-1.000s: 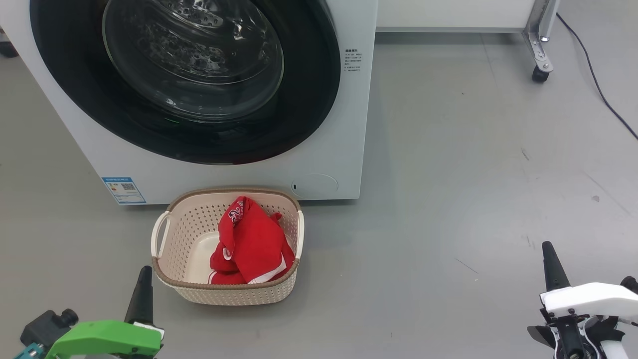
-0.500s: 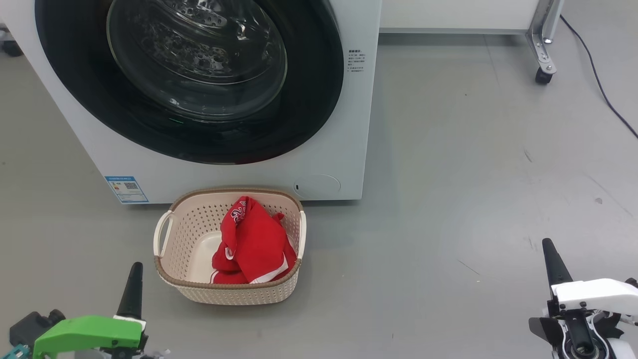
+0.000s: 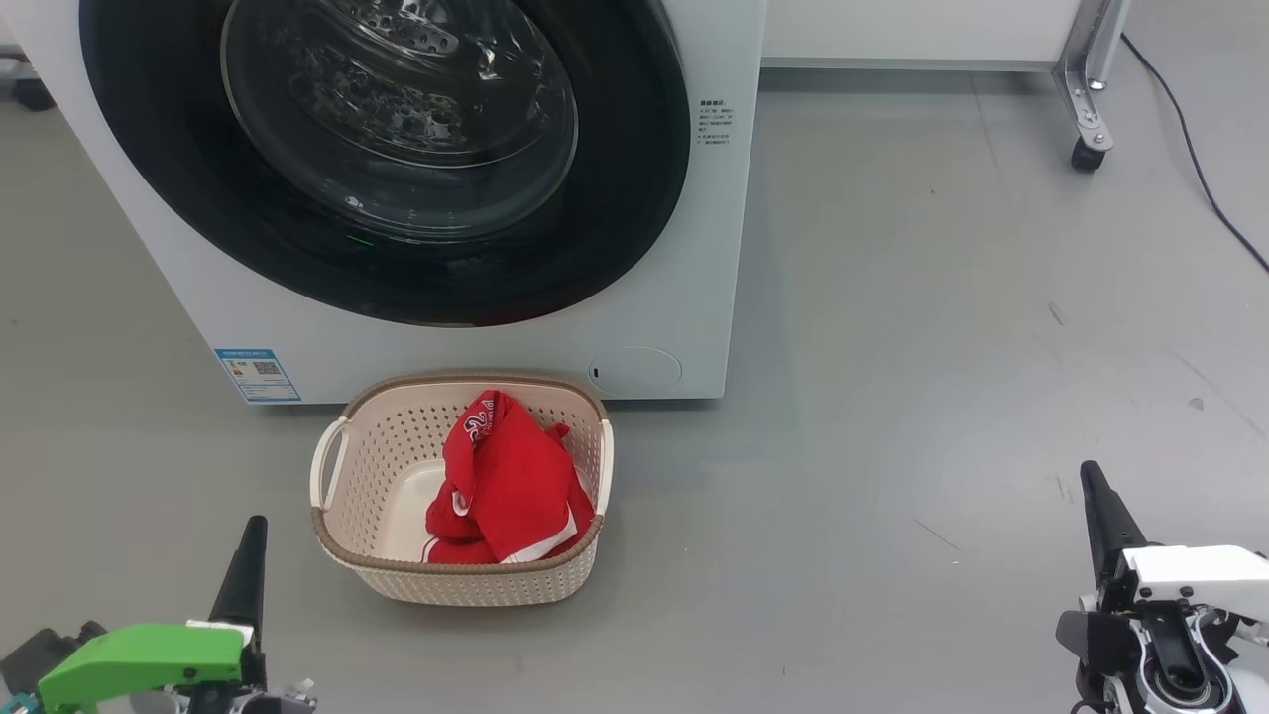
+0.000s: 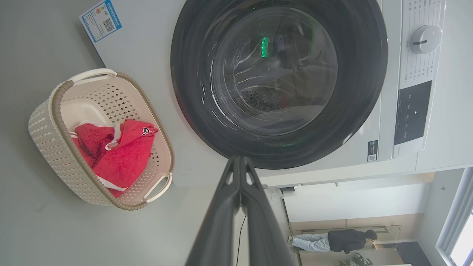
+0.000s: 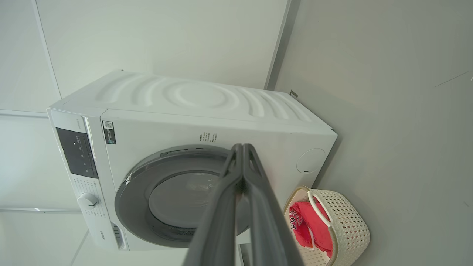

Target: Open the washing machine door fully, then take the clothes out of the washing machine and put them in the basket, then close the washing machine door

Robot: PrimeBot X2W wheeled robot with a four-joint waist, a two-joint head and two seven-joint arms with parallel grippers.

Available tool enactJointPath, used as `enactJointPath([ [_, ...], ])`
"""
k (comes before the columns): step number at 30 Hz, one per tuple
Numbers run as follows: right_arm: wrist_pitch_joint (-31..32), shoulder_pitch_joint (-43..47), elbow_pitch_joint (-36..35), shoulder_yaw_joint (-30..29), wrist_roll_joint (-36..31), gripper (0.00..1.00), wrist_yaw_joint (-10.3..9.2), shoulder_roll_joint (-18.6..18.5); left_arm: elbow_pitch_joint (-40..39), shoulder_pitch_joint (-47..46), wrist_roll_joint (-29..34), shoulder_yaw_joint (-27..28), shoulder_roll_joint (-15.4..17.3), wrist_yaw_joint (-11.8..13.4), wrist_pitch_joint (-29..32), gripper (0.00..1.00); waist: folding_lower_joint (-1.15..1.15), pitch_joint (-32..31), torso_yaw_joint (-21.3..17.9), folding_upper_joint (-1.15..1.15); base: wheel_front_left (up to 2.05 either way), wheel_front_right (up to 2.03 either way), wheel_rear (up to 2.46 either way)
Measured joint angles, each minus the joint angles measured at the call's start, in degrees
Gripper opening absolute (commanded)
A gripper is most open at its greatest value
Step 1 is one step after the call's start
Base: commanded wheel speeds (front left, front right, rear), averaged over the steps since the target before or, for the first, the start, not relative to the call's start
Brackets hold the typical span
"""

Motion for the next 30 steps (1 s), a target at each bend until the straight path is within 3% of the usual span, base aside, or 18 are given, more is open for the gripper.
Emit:
enactJointPath([
  [8,1.5,-0.7,0.3,-1.2,5.2,0.0,0.46,0.5,0.5,-0.7,-5.4,1.2,0.2,-0.4,1.4,0.0,0.0,-0.1,0.2,0.0,0.0,0.0,0.0],
  [30,1.5,-0.8,0.4,-1.3,5.4,0.0,0.47,0.6,1.0,-0.9,-5.5,1.3,0.2,-0.4,1.4,0.0,0.0,-0.1,0.2,0.0,0.0,0.0,0.0],
])
